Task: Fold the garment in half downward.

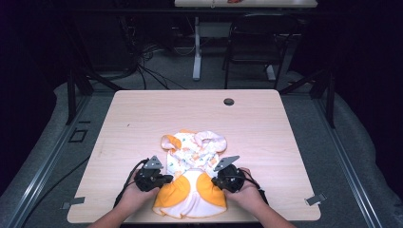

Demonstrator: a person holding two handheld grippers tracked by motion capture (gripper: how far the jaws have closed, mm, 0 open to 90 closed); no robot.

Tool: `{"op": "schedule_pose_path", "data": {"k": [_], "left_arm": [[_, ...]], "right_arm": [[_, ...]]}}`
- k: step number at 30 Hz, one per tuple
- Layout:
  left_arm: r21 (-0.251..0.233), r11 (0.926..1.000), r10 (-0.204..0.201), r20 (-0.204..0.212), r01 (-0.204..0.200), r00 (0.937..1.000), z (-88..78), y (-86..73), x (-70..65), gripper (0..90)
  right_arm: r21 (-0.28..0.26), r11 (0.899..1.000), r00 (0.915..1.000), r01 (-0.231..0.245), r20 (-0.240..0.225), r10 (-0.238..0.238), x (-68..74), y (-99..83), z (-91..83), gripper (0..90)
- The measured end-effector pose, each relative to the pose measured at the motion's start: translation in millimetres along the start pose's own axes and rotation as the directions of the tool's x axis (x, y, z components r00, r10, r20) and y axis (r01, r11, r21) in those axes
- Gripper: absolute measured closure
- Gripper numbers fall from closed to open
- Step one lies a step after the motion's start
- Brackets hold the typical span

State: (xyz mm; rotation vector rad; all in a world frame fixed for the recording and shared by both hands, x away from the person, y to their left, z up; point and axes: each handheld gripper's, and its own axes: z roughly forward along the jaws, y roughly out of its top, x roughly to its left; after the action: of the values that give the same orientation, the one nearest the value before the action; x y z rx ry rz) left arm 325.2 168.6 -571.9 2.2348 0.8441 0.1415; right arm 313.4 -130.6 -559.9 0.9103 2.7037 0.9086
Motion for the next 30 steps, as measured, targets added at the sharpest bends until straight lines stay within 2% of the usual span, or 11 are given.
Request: {"op": "schedule_pose_path", "data": {"k": [2,7,10,13,15,16,19,20,21,24,30], "left_arm": [[0.004,0.9999,0.011,-0.006,-0.011,0.9999,-1.9,6.0,2.8,87.4],[-0.014,0.9999,0.005,-0.013,-0.005,0.9999,-4.9,21.4,10.8,88.7],[-0.028,0.9996,-0.008,-0.024,0.007,0.9997,-5.5,37.4,21.5,89.2],[-0.029,0.9995,-0.01,-0.023,0.009,0.9997,-4.5,44.9,26.4,89.4],[-0.032,0.9995,-0.004,-0.03,0.003,0.9995,-2.3,51.9,29.8,89.5],[-0.028,0.9996,0.008,-0.046,-0.009,0.9989,0.0,58.9,33.5,89.4],[-0.022,0.9996,0.014,-0.06,-0.016,0.9981,2.1,65.9,38.1,89.5],[-0.018,0.9998,0.008,-0.072,-0.01,0.9974,4.4,72.1,44.2,89.6],[-0.018,0.9998,0.008,-0.072,-0.01,0.9974,4.4,72.1,44.2,89.6],[-0.03,0.9994,-0.017,-0.077,0.014,0.9969,8.8,80.7,55.9,89.8],[-0.041,0.9989,-0.028,-0.089,0.025,0.9956,16.1,91.1,67.0,90.0]], "right_arm": [[-0.005,1.0,0.9999,0.012,-0.005,-0.012,-1.9,3.8,-2.6,87.1],[-0.012,1.0,0.9999,0.013,0.01,-0.013,-8.0,13.8,-4.8,87.0],[-0.01,1.0,0.9995,0.021,0.022,-0.021,-17.9,25.7,-4.8,87.8],[-0.008,1.0,0.9995,0.011,0.029,-0.011,-27.9,35.8,-3.3,88.3],[-0.013,1.0,0.9995,0.008,0.029,-0.007,-31.3,39.4,-3.0,88.4],[-0.018,1.0,0.9993,0.01,0.036,-0.009,-37.3,46.5,-1.9,88.9],[-0.002,1.0,0.9989,0.016,0.043,-0.016,-44.3,54.1,-1.4,90.0],[0.006,1.0,0.9989,0.017,0.043,-0.017,-51.7,60.9,0.2,90.0],[0.006,1.0,0.9989,0.017,0.043,-0.017,-51.7,60.9,0.2,90.0],[-0.007,1.0,0.9979,-0.001,0.065,0.002,-64.2,72.4,5.0,90.0],[-0.01,1.0,0.9955,-0.022,0.092,0.023,-77.4,86.4,14.0,90.0]]}}
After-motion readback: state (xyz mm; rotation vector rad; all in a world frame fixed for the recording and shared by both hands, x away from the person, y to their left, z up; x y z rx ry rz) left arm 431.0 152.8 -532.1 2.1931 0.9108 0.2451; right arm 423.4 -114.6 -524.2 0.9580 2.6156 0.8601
